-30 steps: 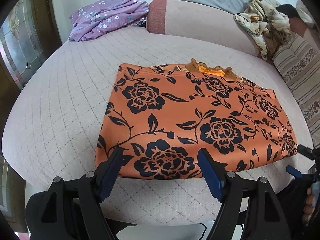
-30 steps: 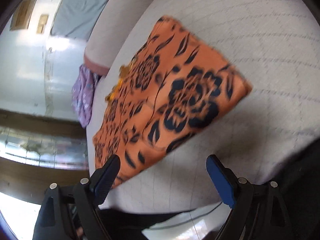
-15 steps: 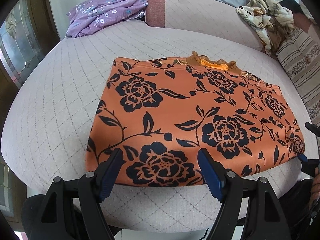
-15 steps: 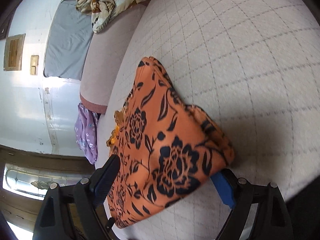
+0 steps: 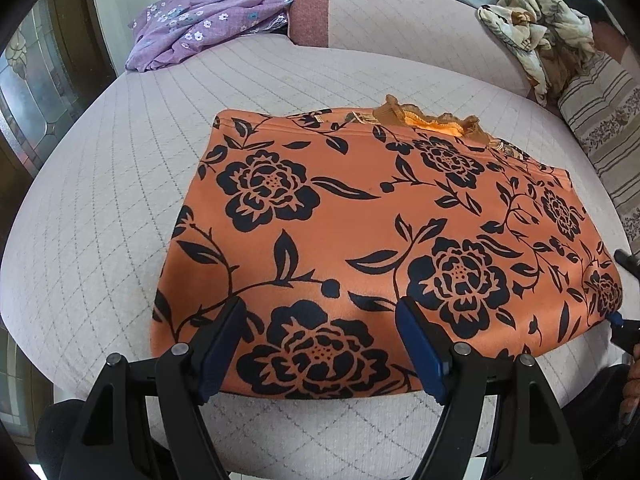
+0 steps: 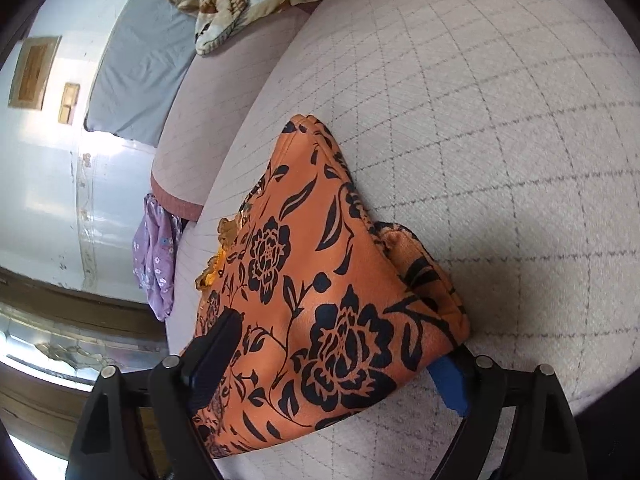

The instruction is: Fold small clothes

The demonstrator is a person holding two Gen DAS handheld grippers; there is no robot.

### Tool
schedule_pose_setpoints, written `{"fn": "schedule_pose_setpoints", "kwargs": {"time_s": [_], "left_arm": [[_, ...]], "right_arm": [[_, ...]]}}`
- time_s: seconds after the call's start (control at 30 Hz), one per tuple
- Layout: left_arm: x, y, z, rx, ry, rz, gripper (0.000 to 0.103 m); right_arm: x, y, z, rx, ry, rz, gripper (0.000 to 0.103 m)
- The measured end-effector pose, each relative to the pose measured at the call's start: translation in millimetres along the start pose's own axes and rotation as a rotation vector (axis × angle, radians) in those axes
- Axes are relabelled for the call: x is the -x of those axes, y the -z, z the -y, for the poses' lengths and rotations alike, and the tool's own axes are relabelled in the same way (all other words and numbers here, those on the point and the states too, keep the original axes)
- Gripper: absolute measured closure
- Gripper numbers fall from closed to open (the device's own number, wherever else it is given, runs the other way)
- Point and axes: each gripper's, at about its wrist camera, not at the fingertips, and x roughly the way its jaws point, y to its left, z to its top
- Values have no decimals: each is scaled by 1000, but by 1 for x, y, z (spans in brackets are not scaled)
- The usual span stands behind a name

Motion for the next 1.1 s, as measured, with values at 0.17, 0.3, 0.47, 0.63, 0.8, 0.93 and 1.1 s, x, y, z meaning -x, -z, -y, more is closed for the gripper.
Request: {"fn": "schedule_pose_setpoints", "kwargs": {"time_s": [0.17, 0.3, 0.47, 0.63, 0.8, 0.93, 1.1], "left_arm": [[-4, -7, 2, -3, 0, 5, 26], [1, -14, 6, -12, -2, 43, 26], [-14, -20, 20, -30, 2, 44, 20], [-25, -18, 31, -60, -26, 27, 19], [-10, -27, 33, -49, 10, 65, 19], [-38, -22, 36, -68, 0, -6, 17], [-36, -21, 38, -70, 2, 27, 15]], "right_arm": [[-12, 0, 0, 38, 75, -64, 78], [-5, -1, -4, 35, 57, -31, 44], [-7, -3, -1, 17, 18, -5, 25], [-12, -6, -4, 60, 79, -42, 88], [-3, -3, -15, 109, 87, -2, 81], [-10, -4, -5, 77, 66, 14, 40], [-16, -7, -7, 90, 91, -22, 86]]}}
